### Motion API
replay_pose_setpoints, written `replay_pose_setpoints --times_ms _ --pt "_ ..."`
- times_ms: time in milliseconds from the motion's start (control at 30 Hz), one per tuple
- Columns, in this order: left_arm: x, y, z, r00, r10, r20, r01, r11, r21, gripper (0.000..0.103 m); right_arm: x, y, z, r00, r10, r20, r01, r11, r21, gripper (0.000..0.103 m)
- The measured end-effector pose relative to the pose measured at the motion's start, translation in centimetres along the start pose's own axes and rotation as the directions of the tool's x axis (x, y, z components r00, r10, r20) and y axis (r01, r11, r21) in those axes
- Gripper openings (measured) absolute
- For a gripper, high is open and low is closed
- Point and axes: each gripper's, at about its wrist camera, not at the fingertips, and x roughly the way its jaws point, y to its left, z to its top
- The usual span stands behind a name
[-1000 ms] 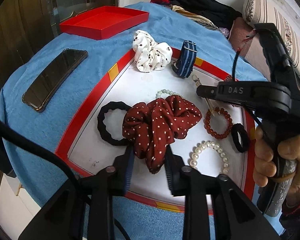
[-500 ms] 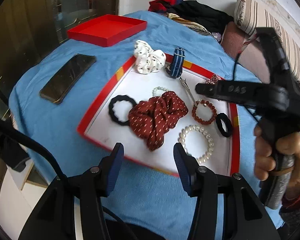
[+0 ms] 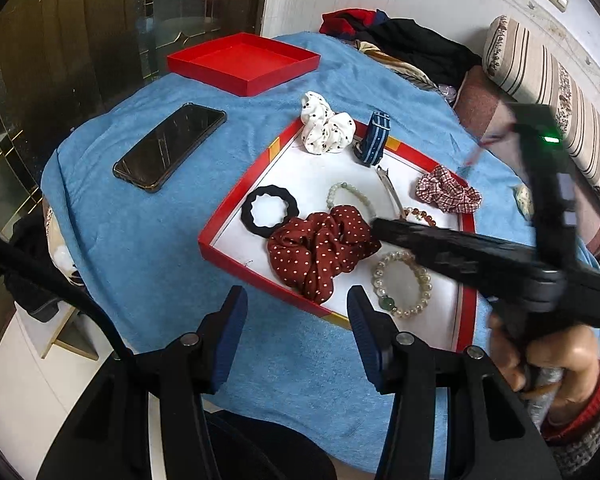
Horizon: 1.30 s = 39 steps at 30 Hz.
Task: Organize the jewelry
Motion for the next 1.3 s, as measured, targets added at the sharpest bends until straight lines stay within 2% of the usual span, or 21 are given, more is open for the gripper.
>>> replay_pose_setpoints --times_ms 100,200,267,333,467,500,567,667,733,900,1033,1167,1233,1300 --pt "-0.3 -0.3 -0.2 1.0 0.004 0.01 -0.004 1.0 0.008 0.051 -2.6 -1.8 -0.8 0.998 -0.027 0.056 0.025 0.999 0.036 0.026" --pt "-0.5 -0.6 -0.5 1.0 0.017 0.015 -0.017 1.0 0.012 0.051 -4.9 -4.0 -3.0 0.983 -0.165 0.083 0.159 0.985 0.067 0.026" --pt "-0.3 -0.6 -0.7 1.0 0.024 0.012 -0.024 1.0 0.008 0.051 -4.9 -4.8 -4.4 0.972 -0.228 0.05 0.224 0.972 0.071 0.026" --pt "-0.3 -0.8 -0.9 1.0 0.028 0.007 -0.028 1.0 0.002 0.051 -4.1 -5.4 -5.4 0.968 -0.251 0.011 0.25 0.965 0.085 0.026" --pt "-0.6 -1.5 -1.4 1.0 0.029 0.007 -0.029 1.0 0.01 0.051 -2.3 -6.6 -6.0 0.968 -0.248 -0.047 0.252 0.96 0.121 0.026" --pt "-0.7 -1.7 -1.6 1.0 0.03 0.006 -0.03 0.999 0.014 0.051 -2.1 -6.9 -6.1 0.962 -0.266 -0.059 0.272 0.953 0.134 0.022" --pt "-0.8 -1.8 -1.6 1.0 0.025 0.006 -0.025 1.0 0.014 0.051 -2.3 -7.2 -6.5 0.966 -0.253 -0.056 0.259 0.95 0.172 0.015" --pt "-0.6 -2.1 -1.4 1.0 0.023 0.005 -0.023 0.999 0.026 0.051 -3.1 -6.9 -7.2 0.944 -0.325 -0.058 0.331 0.929 0.164 0.012" --pt "-0.4 -2.3 -1.2 1.0 0.018 0.002 -0.018 0.999 0.033 0.051 -3.6 -7.1 -7.7 0.937 -0.343 -0.063 0.349 0.919 0.186 0.011" --pt "0.2 -3.2 -0.9 1.0 0.0 -0.005 0.001 0.998 0.055 0.051 -5.2 -8.8 -9.4 0.932 -0.357 -0.065 0.361 0.893 0.269 0.009" --pt "0.3 -4.2 -0.7 1.0 -0.021 0.003 0.021 0.997 0.073 0.051 -6.3 -9.2 -11.1 0.942 -0.33 -0.055 0.33 0.892 0.31 0.01" --pt "-0.2 -5.0 -0.7 0.999 -0.033 0.024 0.031 0.996 0.084 0.051 -6.7 -8.6 -11.6 0.962 -0.273 -0.016 0.265 0.913 0.309 0.014" --pt "-1.0 -5.5 -1.0 0.998 -0.025 0.058 0.02 0.995 0.1 0.053 -8.3 -8.2 -12.3 0.962 -0.272 0.04 0.249 0.923 0.292 0.019" --pt "-2.0 -6.1 -1.5 0.994 -0.001 0.112 -0.013 0.993 0.117 0.064 -9.8 -7.4 -12.8 0.948 -0.308 0.078 0.278 0.924 0.262 0.029"
